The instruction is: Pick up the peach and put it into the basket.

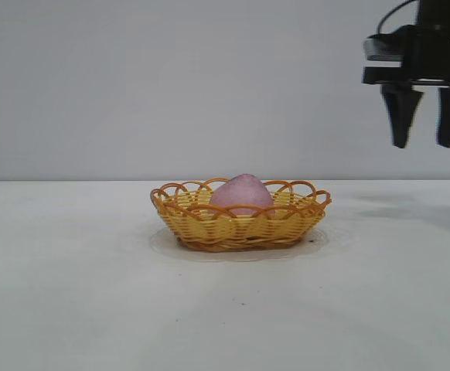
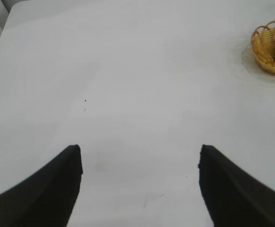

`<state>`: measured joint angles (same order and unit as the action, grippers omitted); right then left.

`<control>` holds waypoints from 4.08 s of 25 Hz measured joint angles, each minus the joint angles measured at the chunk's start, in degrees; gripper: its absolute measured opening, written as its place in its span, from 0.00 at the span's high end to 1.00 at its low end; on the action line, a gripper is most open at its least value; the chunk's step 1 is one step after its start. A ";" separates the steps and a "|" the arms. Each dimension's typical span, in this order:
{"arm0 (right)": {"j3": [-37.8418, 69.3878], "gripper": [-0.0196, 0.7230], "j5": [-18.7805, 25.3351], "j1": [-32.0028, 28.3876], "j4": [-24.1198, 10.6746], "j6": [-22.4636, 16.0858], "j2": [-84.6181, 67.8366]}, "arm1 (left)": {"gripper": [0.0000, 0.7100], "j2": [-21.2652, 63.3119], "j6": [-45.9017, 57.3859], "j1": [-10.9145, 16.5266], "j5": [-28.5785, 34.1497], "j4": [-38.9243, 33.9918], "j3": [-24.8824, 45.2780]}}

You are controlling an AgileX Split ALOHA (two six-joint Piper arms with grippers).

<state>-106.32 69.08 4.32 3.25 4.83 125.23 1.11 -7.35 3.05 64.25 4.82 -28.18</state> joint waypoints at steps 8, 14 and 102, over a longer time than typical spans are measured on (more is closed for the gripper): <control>0.00 0.42 1.30 -2.34 -3.29 0.00 -4.55 | 0.35 0.00 0.00 0.00 0.00 0.00 0.00; 0.53 0.42 1.65 -2.34 -3.66 0.00 -13.43 | 0.35 0.00 0.00 0.00 0.00 0.00 0.00; 78.33 0.42 -3.65 -2.34 -1.50 -2.52 -126.21 | 0.35 0.00 0.00 0.00 0.00 0.00 0.00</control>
<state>-27.99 65.43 1.98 1.75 2.31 -0.98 1.11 -7.35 3.05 64.25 4.82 -28.18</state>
